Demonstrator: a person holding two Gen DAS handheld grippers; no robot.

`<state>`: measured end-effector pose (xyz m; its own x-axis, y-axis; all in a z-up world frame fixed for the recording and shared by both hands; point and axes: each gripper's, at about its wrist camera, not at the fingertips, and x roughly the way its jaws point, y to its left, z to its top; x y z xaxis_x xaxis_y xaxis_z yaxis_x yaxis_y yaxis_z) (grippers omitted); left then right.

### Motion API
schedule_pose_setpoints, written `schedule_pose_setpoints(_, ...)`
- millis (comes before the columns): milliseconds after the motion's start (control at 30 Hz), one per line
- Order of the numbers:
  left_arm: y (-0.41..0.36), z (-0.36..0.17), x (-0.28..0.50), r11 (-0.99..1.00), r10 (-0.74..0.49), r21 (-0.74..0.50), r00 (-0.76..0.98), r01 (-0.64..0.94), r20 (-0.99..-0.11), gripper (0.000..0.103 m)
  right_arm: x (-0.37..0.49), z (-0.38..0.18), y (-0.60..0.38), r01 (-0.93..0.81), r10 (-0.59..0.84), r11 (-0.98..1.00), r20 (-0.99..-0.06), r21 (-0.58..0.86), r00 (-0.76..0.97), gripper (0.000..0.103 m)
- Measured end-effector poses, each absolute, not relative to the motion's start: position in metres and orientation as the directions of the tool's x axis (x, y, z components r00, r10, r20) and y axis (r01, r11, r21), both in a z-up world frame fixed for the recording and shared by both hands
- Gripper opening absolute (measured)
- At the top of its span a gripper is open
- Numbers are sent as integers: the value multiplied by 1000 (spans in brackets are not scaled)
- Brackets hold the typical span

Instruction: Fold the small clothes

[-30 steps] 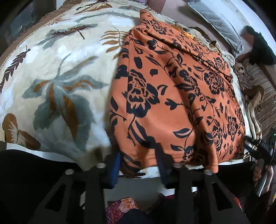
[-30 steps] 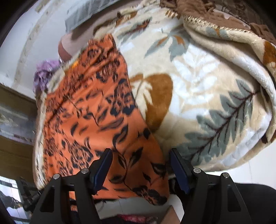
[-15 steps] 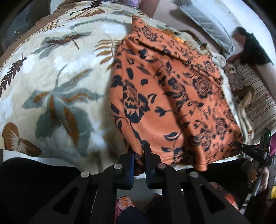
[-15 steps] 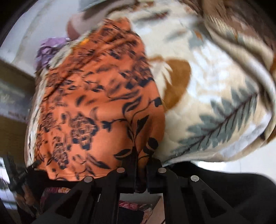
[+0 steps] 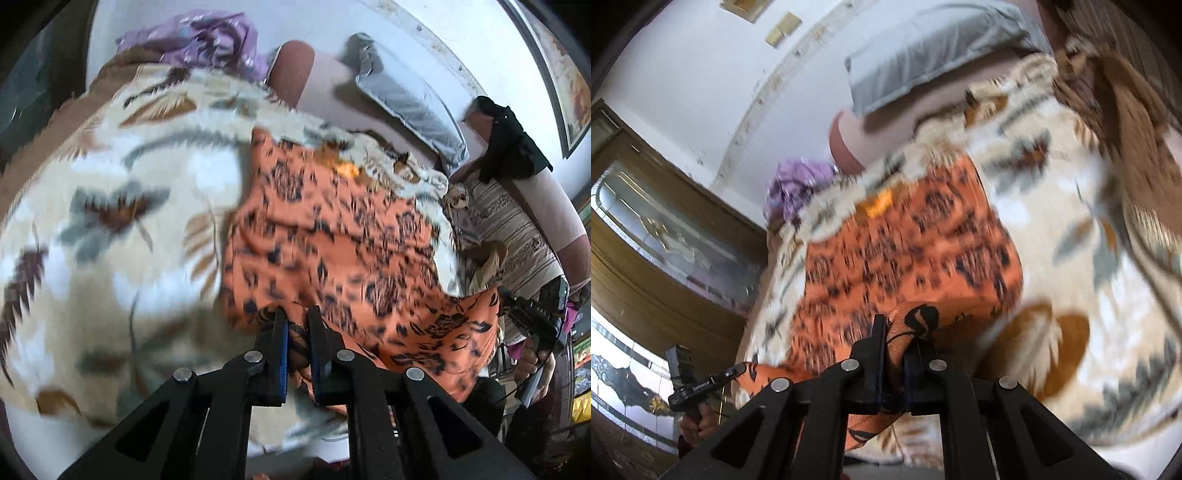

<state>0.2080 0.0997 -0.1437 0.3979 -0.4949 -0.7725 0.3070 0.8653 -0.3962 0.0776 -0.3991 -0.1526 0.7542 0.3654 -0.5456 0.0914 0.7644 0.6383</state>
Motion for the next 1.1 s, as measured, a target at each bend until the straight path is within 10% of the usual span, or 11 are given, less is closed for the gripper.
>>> schedule_pose_setpoints(633,37,-196,472,941,-337,-302,409,150,-848,10,313,-209,-492,286,215,653,-534,701,818,7)
schedule_pose_setpoints(1100,38,-237,489,941,-318,-338,415,27,-853,14,341,-265,-514,341,295,516,-537,786,790,13)
